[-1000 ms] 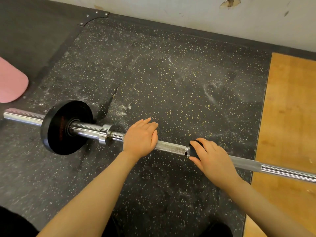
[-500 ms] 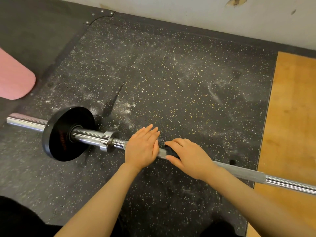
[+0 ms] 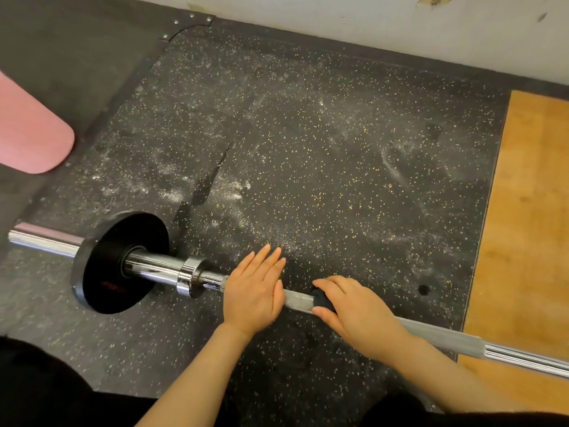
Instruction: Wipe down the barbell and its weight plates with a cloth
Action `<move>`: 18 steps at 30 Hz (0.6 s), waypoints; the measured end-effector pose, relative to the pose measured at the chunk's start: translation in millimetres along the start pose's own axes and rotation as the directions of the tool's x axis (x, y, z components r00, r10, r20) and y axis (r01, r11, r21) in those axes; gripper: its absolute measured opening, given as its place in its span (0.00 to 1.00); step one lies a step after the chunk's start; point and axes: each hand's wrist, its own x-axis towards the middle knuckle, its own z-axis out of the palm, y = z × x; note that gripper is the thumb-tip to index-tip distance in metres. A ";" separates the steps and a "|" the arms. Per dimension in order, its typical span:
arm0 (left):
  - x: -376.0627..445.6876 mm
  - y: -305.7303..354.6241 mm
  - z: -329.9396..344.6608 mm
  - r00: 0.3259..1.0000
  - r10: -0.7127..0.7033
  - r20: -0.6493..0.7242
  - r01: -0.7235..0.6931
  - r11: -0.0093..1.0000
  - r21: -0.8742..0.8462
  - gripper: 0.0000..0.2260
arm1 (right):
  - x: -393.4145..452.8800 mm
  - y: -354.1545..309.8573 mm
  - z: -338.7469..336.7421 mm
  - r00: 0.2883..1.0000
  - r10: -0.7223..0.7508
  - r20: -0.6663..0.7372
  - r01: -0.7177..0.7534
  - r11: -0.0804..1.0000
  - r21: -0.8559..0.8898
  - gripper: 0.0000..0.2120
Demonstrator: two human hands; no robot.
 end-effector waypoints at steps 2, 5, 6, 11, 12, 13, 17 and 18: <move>-1.9 0.2 -1.2 1.000 0.000 0.012 0.000 1.000 0.004 0.20 | 7.8 -7.8 2.9 0.999 -0.034 -0.007 0.034 0.999 -0.023 0.27; -1.6 -0.5 -2.7 0.999 -0.002 0.033 0.001 1.000 0.013 0.20 | 18.6 -16.3 6.8 0.997 -0.069 -0.024 0.067 0.996 -0.065 0.29; -0.6 -0.7 -2.9 0.999 -0.003 0.041 0.003 1.000 0.012 0.21 | 19.5 -16.3 8.0 0.997 -0.067 -0.027 0.065 0.995 -0.075 0.29; 4.1 -0.6 -3.8 0.996 -0.033 0.082 0.033 0.999 0.002 0.21 | -3.2 4.7 9.6 0.999 -0.006 -0.039 0.002 0.994 -0.105 0.28; 4.7 -0.7 -3.8 0.995 -0.038 0.089 0.038 0.999 -0.002 0.21 | -10.1 11.3 8.5 0.999 0.013 -0.046 -0.018 0.994 -0.109 0.28; 5.6 -0.9 -4.0 0.995 -0.040 0.094 0.040 0.999 -0.007 0.22 | -16.7 17.6 6.8 0.998 0.033 -0.051 -0.039 0.993 -0.115 0.27; 9.6 0.1 -6.7 0.990 -0.036 0.139 0.038 0.999 -0.008 0.22 | -28.5 29.3 -1.3 0.996 0.070 -0.051 -0.076 0.989 -0.130 0.27; 11.1 0.7 -7.7 0.989 -0.039 0.145 0.041 0.999 -0.010 0.23 | -28.3 29.0 -3.3 0.996 0.071 -0.057 -0.077 0.990 -0.121 0.27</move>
